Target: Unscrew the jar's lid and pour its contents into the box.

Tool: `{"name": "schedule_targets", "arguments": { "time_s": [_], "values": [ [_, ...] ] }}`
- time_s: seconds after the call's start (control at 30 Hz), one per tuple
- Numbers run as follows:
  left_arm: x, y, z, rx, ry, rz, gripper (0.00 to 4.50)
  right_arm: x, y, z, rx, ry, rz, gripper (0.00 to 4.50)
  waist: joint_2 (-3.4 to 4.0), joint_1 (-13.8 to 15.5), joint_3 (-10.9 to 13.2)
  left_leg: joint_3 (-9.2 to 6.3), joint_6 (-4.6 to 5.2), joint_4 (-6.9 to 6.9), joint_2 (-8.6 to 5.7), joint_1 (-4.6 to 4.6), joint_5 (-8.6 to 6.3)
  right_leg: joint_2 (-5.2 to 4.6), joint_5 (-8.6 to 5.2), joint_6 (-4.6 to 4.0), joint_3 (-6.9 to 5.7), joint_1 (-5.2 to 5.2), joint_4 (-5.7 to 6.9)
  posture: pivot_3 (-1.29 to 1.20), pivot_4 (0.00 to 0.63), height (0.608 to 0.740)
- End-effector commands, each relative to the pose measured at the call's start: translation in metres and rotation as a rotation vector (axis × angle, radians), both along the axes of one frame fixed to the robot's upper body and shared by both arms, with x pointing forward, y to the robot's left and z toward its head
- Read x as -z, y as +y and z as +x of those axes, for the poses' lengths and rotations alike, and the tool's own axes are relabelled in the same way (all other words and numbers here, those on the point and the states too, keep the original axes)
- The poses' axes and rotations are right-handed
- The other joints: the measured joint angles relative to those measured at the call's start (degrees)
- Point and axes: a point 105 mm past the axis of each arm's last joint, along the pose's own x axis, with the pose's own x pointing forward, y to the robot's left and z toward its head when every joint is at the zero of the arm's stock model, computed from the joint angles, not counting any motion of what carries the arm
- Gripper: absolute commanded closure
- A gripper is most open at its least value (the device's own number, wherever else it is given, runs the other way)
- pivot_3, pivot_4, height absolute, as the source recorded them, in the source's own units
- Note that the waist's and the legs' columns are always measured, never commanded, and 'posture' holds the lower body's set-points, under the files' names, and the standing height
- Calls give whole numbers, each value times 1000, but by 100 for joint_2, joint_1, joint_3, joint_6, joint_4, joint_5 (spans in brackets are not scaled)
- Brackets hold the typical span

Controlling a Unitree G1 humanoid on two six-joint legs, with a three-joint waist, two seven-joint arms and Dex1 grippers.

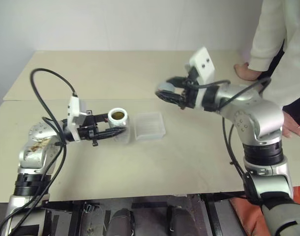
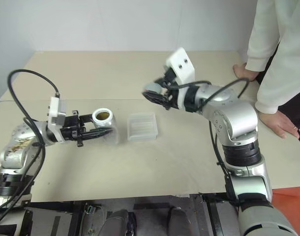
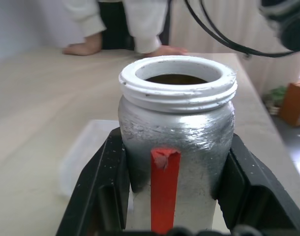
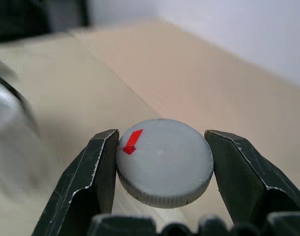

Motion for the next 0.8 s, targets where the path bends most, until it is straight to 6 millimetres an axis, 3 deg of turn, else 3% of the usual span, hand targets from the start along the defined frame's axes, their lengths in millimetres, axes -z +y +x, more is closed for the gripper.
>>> {"name": "schedule_targets", "arguments": {
  "time_s": [0.03,0.27,0.47,0.53,0.67,0.8],
  "values": [
    [-23,7,1,-40,-78,-40,2515,7,-25,13,143,-54,-20,1753,0,-2,0,0,-1,-1,0,1,0,0,0,0,0,0,0,0,150,740],
    [-25,10,1,-70,-87,-50,2515,67,-35,27,273,61,-51,1753,0,-33,0,1,-3,-2,0,2,2,0,0,0,2,0,1,0,150,740],
    [-26,9,0,-71,-86,-53,2515,79,-30,40,336,72,-19,1753,0,-29,0,1,-5,-1,0,2,3,0,0,0,3,0,1,0,150,740],
    [-26,9,0,-70,-86,-53,2515,81,-26,39,315,84,-23,1039,0,-27,0,0,-5,-2,0,1,3,0,0,1,3,0,0,0,150,740],
    [-26,9,-2,-69,-87,-47,2515,82,-23,29,255,101,-50,19,0,-17,0,0,-5,-1,0,1,3,0,0,1,2,1,0,0,150,740],
    [-26,11,-1,-74,-91,-31,2515,74,-32,19,219,96,-104,19,0,-13,0,0,-5,-2,0,1,3,0,0,1,2,0,0,0,150,740]
  ]
}}
